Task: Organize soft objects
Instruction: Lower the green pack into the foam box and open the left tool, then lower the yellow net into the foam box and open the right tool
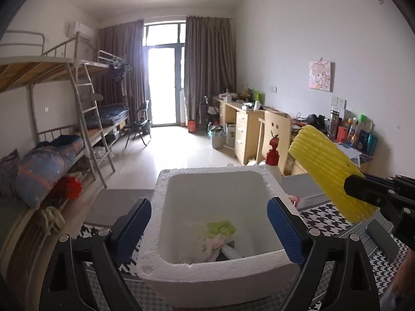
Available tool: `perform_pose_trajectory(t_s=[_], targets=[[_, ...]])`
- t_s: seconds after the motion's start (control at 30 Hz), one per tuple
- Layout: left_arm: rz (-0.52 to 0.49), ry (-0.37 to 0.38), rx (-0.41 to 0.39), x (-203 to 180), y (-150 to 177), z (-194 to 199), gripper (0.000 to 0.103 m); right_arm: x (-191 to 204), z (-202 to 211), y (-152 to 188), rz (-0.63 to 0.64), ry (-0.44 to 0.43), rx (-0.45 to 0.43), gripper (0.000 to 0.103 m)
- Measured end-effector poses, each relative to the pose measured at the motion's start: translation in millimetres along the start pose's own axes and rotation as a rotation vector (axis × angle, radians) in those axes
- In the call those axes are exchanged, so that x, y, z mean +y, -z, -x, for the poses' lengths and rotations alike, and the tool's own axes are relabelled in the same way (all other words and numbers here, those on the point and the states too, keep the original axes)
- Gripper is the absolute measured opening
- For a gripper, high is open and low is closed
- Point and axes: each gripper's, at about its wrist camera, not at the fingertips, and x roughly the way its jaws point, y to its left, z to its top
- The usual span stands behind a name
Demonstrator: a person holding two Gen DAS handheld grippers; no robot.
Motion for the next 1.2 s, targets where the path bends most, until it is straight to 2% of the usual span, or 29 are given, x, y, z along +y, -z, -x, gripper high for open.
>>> perform_pose_trajectory(t_s=[0.23,0.43,0.83,1.2], targets=[[0.002,0.005,-0.004,1,0,4,0.101,0,-4,-2,-0.003,0.002,0.014,0.013],[0.005,-0.049,-0.009,8,-2,4,0.102,-1,-12,-5,-0.003,-0.004,0.011,0.013],[0.018,-0.085,-0.007,18,2,14,0.102,10,-23,-10,0.036,-0.038,0.024,0.013],[0.045,-0.128,-0.041,37,8,31,0.102,23,-36,-17,0.058,-0.054,0.047,0.013]])
